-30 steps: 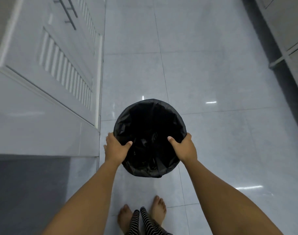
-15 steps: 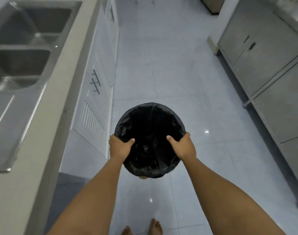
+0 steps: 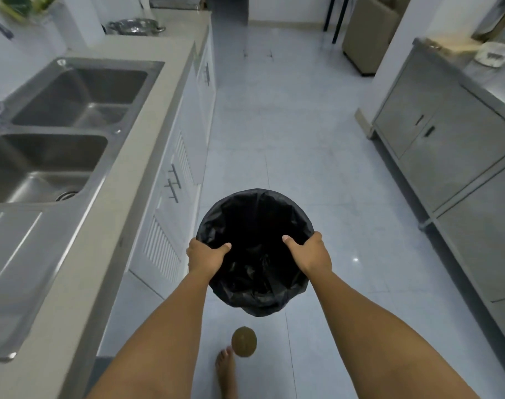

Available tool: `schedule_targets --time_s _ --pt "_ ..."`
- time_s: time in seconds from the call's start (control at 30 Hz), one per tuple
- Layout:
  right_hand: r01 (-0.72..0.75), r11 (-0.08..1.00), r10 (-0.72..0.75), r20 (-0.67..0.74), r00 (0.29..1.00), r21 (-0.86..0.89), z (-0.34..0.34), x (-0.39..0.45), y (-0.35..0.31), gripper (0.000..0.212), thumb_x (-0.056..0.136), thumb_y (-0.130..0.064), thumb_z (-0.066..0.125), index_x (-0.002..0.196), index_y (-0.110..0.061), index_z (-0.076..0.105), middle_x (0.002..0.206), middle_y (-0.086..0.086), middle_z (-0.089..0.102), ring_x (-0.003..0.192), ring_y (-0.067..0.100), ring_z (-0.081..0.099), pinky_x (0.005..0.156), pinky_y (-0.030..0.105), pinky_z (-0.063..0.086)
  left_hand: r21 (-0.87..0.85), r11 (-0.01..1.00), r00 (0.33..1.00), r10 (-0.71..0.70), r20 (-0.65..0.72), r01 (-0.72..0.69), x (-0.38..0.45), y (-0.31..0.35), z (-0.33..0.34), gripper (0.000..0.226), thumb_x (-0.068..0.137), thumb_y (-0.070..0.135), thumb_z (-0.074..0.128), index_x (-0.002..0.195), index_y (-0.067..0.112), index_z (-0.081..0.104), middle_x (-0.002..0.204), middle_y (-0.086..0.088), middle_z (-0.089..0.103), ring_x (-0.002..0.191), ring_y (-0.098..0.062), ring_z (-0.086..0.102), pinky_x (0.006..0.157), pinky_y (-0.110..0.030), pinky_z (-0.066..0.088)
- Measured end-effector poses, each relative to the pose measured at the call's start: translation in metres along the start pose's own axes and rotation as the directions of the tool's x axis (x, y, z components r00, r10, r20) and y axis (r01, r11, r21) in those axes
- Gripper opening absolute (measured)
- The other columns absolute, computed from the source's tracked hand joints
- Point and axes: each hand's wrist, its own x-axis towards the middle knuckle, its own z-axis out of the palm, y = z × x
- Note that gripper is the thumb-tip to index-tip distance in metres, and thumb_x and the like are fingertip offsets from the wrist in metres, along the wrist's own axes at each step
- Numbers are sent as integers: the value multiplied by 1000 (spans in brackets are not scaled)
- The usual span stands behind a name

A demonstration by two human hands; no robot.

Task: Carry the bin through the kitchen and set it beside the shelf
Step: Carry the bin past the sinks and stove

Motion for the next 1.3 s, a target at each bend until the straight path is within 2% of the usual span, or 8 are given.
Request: schedule_targets --time_s 0.13,0.33,0.6,0.67,0.83,0.93,1.2,1.3 --pt "-14 1000 15 14 1000 -22 7 42 -34 89 77 -68 60 138 -8 36 134 12 55 118 35 58 94 49 51 -3 999 999 -32 9 32 40 30 4 88 73 37 86 140 3 41 139 -17 55 124 -39 59 105 -51 50" --pt "-34 999 34 0 999 2 14 105 -86 91 77 -67 61 141 -7 34 137 13 53 121 36 56 96 49 51 31 1000 999 -3 54 2 116 85 11 90 73 37 85 143 3 40 141 -16 54 127 -38 57 107 -50 49" --pt "-53 998 53 -10 999 41 10 207 -141 92 77 -67 61 142 -8 33 139 12 52 122 36 56 98 51 50 58 995 988 75 138 -83 230 151 43 114 42 67 78 138 11 52 130 -9 64 117 -32 65 102 -49 54" --pt "-53 998 53 -6 999 40 8 239 -154 92 76 -68 61 141 -9 34 138 12 53 122 35 56 98 51 50 60 993 985 94 142 -103 267 161 59 116 40 70 77 138 13 53 131 -8 64 117 -32 66 101 -49 55" --pt "-53 998 53 22 998 17 -7 322 -197 90 78 -67 60 140 -8 34 137 12 54 120 35 57 96 49 51 57 996 991 58 120 -66 307 232 86 105 59 56 84 146 11 45 141 -10 56 126 -36 60 105 -50 51" --pt "-55 999 55 35 998 0 -22 381 -227 91 77 -69 59 140 -8 34 136 11 54 120 35 57 95 50 51 51 998 992 41 120 -47 344 278 109 112 51 62 81 145 13 46 140 -9 58 124 -34 61 104 -50 52" --pt "-38 999 38 52 998 -11 -45 505 -295 88 79 -67 60 139 -8 34 136 12 55 119 35 58 94 48 52 18 999 996 37 84 -39 428 375 154 94 72 43 84 146 7 40 142 -14 54 128 -37 57 108 -51 48" --pt "-23 1000 23 48 999 -13 -46 556 -324 87 80 -66 59 139 -7 34 135 13 55 118 36 58 94 48 52 13 999 996 44 75 -45 471 407 170 92 71 42 85 145 7 42 140 -14 55 127 -37 58 108 -50 48"
